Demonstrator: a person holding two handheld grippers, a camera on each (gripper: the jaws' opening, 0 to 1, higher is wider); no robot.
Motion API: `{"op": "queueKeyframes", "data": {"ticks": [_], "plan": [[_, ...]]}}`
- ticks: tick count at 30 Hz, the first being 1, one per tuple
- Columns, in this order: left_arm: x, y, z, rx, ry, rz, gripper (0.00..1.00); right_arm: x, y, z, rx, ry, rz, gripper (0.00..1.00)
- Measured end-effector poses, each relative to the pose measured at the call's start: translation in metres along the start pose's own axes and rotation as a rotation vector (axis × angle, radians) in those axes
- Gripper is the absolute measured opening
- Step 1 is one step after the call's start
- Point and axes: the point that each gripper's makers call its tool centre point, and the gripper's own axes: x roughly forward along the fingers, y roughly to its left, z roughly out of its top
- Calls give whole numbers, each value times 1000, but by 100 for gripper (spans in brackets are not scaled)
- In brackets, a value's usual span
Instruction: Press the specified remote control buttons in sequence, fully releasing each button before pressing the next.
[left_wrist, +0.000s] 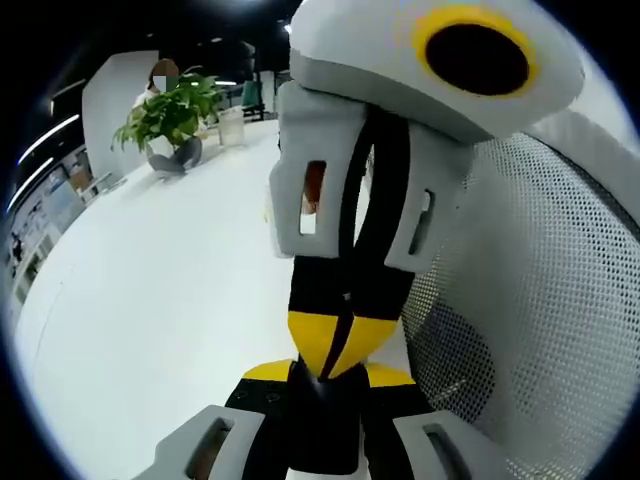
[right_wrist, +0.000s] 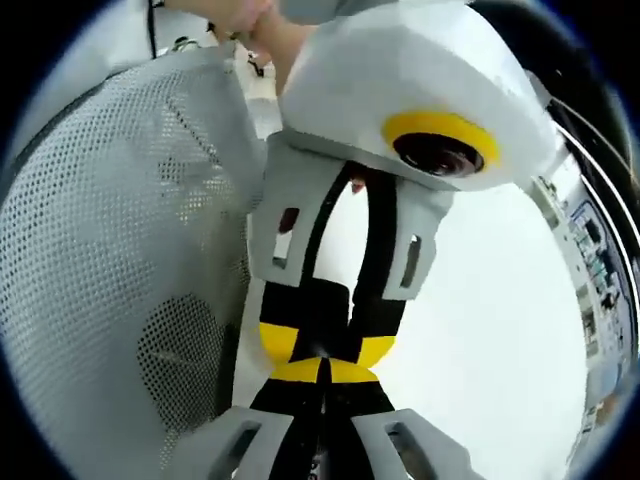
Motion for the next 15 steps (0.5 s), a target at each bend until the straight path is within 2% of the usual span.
{"op": "queueKeyframes", "data": {"ticks": [2,5,6,9,15], "plan": [[0,0,0,-1,-2,2,23,-1,0,0,32,-23,3,0],[0,0,0,-6,-7,6,23,-4,0,0,166,-82,50,0],[0,0,0,-7,-6,7,23,-6,3,-2,183,-86,73,0],[0,0,1,0,8,7,23,-14,3,-14,183,-70,77,0],[0,-1,1,8,19,4,23,-28,4,-38,267,-64,90,19]]}}
